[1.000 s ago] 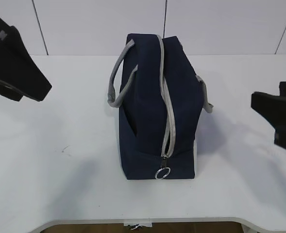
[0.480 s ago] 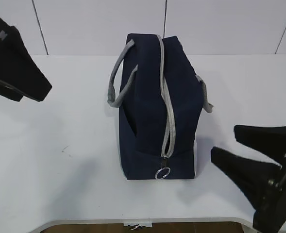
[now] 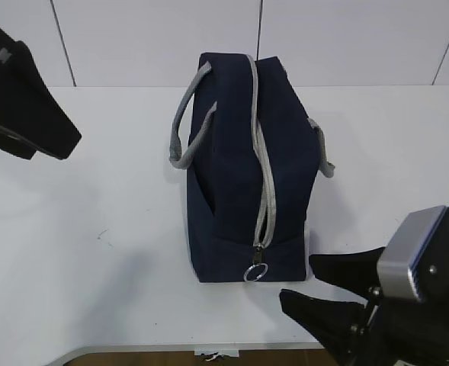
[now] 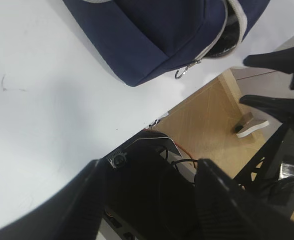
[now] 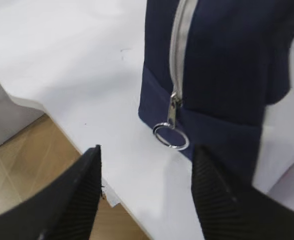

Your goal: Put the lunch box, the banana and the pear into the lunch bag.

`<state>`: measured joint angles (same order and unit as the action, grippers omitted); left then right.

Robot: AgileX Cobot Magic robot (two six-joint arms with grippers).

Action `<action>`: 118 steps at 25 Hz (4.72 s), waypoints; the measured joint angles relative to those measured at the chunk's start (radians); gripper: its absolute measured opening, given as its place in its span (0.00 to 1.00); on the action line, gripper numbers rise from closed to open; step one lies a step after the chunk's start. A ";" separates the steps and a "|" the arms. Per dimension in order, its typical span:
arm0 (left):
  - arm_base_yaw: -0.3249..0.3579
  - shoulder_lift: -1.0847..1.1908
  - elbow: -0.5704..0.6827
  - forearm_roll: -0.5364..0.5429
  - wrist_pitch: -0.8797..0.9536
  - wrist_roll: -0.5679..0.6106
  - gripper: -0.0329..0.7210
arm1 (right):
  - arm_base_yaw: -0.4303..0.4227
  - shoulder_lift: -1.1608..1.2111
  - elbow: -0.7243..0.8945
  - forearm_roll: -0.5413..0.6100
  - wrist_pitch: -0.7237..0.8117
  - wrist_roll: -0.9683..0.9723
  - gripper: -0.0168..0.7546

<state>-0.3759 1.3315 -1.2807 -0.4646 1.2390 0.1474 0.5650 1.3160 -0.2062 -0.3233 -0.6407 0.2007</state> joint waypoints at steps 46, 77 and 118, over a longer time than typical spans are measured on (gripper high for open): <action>0.000 0.000 0.000 0.000 0.000 -0.001 0.62 | 0.000 0.458 -0.173 0.073 -0.251 0.004 0.59; 0.000 0.000 0.000 0.000 0.000 -0.002 0.56 | 0.000 0.468 -0.166 0.102 -0.256 0.010 0.29; 0.000 0.000 0.000 -0.002 0.000 -0.004 0.55 | 0.000 0.468 -0.139 0.136 -0.264 0.019 0.17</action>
<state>-0.3759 1.3315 -1.2807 -0.4665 1.2390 0.1437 0.5650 1.7842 -0.3452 -0.1869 -0.9045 0.2193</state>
